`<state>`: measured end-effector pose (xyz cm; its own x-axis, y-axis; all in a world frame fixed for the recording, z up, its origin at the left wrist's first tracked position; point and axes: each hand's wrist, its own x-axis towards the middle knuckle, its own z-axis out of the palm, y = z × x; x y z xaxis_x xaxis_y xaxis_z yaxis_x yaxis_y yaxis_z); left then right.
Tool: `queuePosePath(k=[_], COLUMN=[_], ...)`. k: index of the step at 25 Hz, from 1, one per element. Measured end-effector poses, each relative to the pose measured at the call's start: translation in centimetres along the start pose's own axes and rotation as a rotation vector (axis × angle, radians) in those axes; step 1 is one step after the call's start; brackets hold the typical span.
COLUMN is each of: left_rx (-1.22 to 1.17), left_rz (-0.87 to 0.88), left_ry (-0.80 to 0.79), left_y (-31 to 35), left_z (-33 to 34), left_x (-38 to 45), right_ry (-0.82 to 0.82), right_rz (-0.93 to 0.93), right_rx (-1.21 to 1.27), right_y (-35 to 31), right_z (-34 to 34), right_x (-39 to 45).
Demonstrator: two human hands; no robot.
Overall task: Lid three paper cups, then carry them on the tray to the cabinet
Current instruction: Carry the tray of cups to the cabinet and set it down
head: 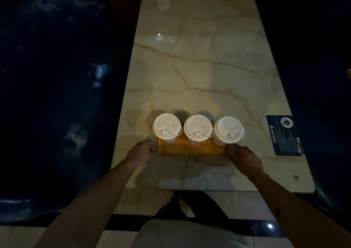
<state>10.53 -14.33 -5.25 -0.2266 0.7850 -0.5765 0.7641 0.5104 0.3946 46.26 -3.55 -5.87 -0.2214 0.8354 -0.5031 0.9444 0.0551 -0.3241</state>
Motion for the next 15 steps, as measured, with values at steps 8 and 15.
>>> queuePosePath(k=[8,15], left_rx=[-0.123,-0.092], left_rz=[-0.04,-0.111], left_ry=[0.212,0.306], left_y=[1.9,2.6], left_z=[2.7,3.7], left_x=[1.6,1.4], right_ry=[0.165,0.284], right_rz=[0.169,0.251], right_rx=[0.281,0.412], right_y=[-1.1,-1.6], right_z=[1.6,2.2], right_x=[1.5,2.0])
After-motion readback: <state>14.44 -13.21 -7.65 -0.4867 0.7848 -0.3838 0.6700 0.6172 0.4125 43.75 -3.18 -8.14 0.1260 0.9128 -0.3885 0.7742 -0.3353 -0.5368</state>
